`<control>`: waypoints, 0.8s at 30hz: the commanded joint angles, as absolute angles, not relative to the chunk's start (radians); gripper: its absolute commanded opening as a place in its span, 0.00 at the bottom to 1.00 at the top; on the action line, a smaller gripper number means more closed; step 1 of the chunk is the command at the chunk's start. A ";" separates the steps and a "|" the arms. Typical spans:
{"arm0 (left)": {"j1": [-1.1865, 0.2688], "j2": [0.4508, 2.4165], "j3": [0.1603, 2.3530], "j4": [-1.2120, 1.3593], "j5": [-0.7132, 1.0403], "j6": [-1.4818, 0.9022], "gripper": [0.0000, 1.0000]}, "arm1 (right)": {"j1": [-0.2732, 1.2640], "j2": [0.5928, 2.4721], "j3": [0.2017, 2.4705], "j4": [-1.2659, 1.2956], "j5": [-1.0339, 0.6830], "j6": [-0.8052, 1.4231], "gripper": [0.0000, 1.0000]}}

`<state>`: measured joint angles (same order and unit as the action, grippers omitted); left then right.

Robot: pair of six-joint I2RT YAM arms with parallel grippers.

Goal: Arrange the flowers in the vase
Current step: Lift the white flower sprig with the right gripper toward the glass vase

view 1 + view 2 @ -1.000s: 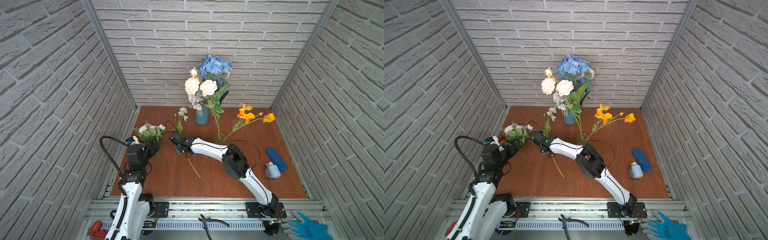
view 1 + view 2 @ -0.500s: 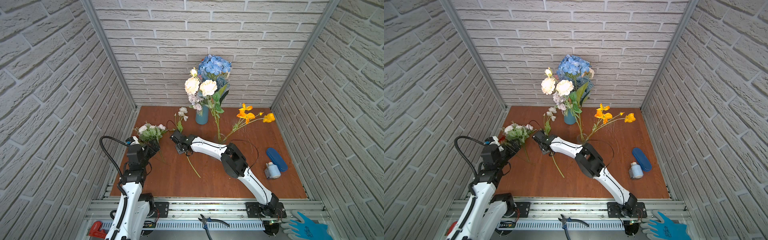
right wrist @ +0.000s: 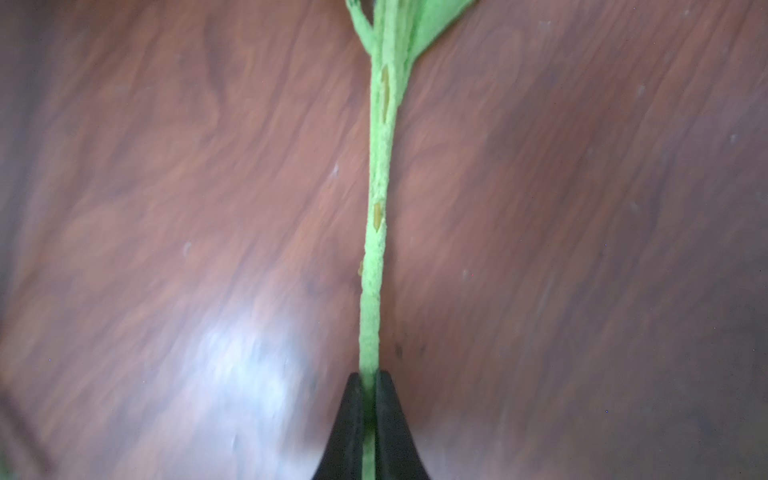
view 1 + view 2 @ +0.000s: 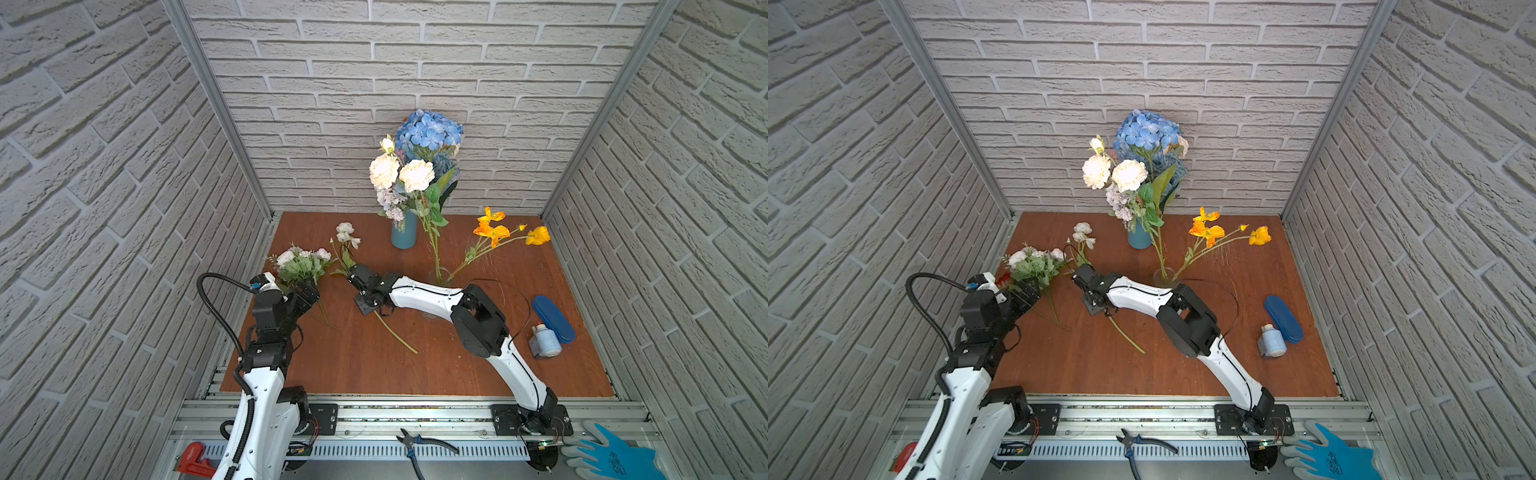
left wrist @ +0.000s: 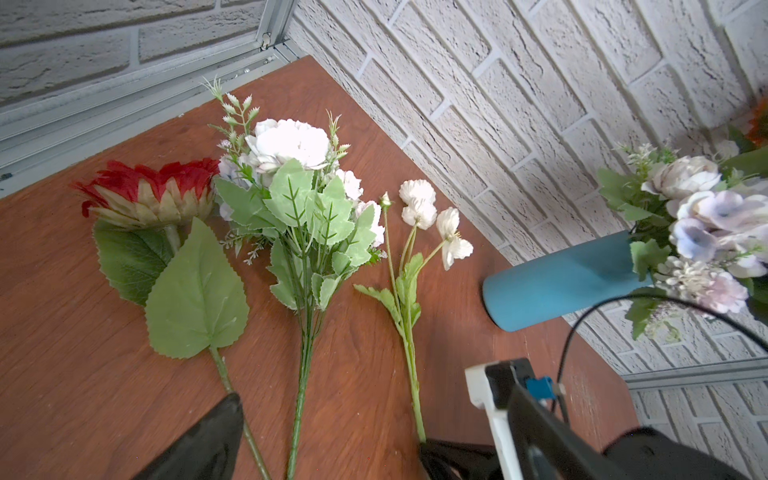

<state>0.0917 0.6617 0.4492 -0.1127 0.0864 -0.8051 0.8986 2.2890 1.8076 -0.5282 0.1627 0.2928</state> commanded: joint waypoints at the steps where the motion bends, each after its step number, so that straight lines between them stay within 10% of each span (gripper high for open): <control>1: 0.100 0.637 0.437 -0.084 0.074 -0.802 0.98 | 0.902 2.062 1.661 -0.300 0.089 0.213 0.05; 24: 0.103 0.659 0.421 -0.018 0.155 -0.860 0.98 | 0.902 1.321 1.216 0.059 -0.150 -0.020 0.06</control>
<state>0.0963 0.6453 0.4412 -0.0875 0.1192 -0.8436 0.8986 1.3979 1.2488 -0.0856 -0.1047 0.0586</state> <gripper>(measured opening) 0.983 0.079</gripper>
